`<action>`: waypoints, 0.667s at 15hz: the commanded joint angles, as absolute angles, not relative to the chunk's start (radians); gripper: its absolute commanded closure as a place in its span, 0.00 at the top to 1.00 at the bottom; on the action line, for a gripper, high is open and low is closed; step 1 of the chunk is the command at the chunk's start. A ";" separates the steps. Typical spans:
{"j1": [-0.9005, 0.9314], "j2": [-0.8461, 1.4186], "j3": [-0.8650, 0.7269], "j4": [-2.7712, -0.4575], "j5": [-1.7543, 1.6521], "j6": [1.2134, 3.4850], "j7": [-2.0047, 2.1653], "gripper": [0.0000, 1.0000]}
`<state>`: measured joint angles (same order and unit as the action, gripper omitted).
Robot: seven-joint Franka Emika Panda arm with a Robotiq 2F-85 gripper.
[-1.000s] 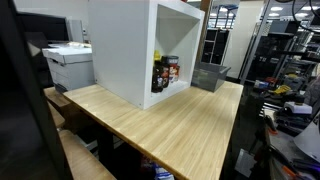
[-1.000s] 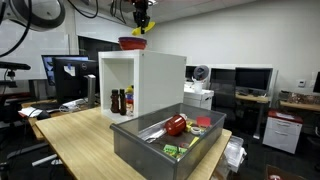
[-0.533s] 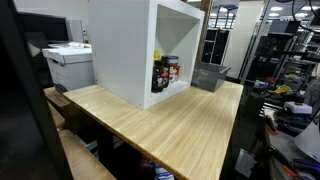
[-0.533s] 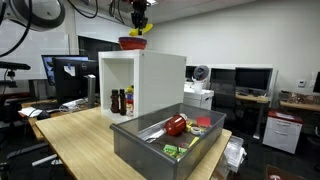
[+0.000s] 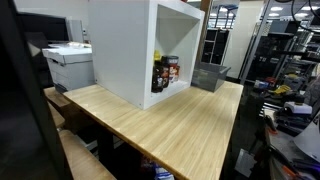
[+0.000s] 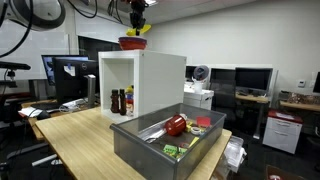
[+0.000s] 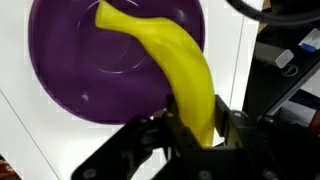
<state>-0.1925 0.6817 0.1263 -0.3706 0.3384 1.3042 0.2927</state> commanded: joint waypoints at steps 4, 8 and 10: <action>-0.220 0.661 0.156 -0.399 0.399 1.294 0.378 0.12; -0.226 0.656 0.132 -0.403 0.374 1.292 0.450 0.12; -0.225 0.653 0.112 -0.406 0.354 1.286 0.472 0.12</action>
<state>-0.2182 0.6817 0.1278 -0.3706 0.3714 1.3032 0.4258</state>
